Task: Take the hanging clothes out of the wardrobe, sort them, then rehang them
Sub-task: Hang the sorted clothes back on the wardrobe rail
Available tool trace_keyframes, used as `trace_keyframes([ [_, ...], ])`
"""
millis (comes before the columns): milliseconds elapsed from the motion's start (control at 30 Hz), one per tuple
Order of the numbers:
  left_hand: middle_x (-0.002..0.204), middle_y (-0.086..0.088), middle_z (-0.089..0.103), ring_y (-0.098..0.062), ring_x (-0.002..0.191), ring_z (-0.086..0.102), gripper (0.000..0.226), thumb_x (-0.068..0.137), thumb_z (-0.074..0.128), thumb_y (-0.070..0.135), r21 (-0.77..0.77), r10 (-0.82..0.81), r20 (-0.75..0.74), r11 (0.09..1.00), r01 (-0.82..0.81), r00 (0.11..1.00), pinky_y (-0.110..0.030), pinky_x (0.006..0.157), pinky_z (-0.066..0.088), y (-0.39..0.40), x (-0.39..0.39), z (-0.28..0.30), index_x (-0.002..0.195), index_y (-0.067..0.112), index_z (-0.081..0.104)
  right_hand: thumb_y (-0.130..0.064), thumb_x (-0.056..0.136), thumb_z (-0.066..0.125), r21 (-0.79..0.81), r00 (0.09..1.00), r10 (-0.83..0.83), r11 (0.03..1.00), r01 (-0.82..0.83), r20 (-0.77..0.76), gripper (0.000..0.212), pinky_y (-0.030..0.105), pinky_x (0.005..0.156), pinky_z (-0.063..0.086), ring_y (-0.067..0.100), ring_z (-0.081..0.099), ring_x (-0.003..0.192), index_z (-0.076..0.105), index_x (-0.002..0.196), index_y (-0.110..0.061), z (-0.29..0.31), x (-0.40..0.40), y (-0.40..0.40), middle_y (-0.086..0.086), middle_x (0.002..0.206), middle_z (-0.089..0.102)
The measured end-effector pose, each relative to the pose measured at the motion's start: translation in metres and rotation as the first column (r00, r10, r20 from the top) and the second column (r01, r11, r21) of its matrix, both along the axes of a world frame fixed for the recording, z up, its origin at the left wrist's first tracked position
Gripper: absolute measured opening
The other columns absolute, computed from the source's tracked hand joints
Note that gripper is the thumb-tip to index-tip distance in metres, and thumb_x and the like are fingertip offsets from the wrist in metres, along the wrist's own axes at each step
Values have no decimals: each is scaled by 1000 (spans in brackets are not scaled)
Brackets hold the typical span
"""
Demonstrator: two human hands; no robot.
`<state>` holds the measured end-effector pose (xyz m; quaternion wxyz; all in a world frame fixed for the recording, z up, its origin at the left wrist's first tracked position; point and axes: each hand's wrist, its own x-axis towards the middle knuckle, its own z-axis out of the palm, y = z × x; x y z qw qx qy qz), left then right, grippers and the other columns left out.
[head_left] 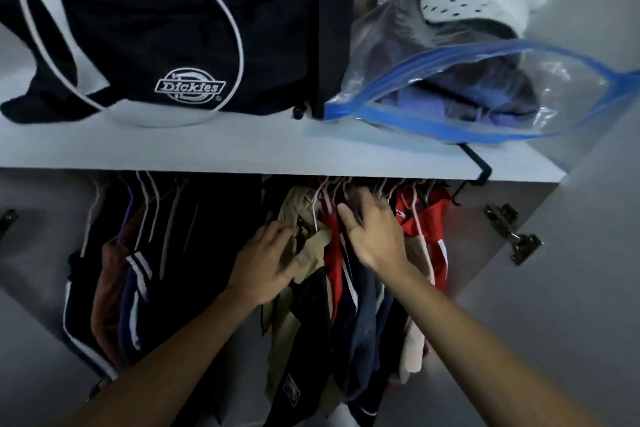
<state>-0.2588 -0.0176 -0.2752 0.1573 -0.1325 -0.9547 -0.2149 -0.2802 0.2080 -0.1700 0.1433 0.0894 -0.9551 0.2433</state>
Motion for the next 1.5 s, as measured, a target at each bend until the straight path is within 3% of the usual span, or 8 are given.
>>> trace_keyframes([
  [67,142,2,51,-26,129,51,56,97,46,54,-41,-77,-75,996,74,994,-41,90,55,13,17,20,143,23,51,-55,104,48,57,1000,4,998,-4,-4,47,44,92,48,31,50,123,52,135,-20,0,33,18,8,126,63],
  [167,155,3,44,-24,142,42,62,99,45,54,-105,-182,-46,979,177,982,-43,101,50,44,49,44,155,28,41,-53,103,51,61,998,-49,997,51,-28,53,47,105,45,27,47,129,48,146,-23,-4,103,54,2,140,57],
  [367,156,2,47,-23,146,40,63,96,46,53,-127,-483,28,867,482,875,-44,111,44,126,156,67,154,28,46,-52,106,49,-36,949,-314,949,313,-16,48,36,97,46,17,50,118,48,147,-27,-8,310,118,-10,134,54],
  [533,152,1,50,-25,144,45,61,93,60,43,-108,-823,13,564,819,568,-45,109,46,220,283,70,150,23,53,-48,106,51,-46,821,-571,820,571,-2,48,32,105,43,15,52,122,52,147,-22,-22,492,181,-11,140,54],
  [700,156,4,48,-20,148,42,62,93,59,44,-145,-971,42,226,963,234,-41,110,46,337,399,80,152,28,51,-52,106,51,-74,600,-800,598,798,11,52,26,109,36,13,50,129,47,151,-26,-33,647,244,-13,147,50],
  [900,157,4,46,-22,148,41,62,96,46,51,-203,-999,33,-28,979,-22,-45,110,43,511,550,83,155,32,46,-57,105,49,-101,254,-966,249,963,39,58,36,113,41,11,42,140,44,154,-27,-63,855,321,-14,153,45],
  [1100,143,-4,55,-30,129,54,63,93,47,50,-222,-971,99,-233,947,-216,-48,102,48,651,700,64,150,22,54,-58,103,49,-89,-70,-990,-82,993,125,58,36,112,40,13,43,139,47,152,-27,-93,1010,370,-13,152,47],
  [1500,144,-4,58,-30,135,54,60,89,54,45,-183,-744,298,-660,729,-598,-47,102,50,915,916,-51,145,24,59,-68,102,38,-150,-472,-824,-534,832,313,65,38,116,39,10,40,142,41,155,-29,-188,1180,522,-14,154,44],
])
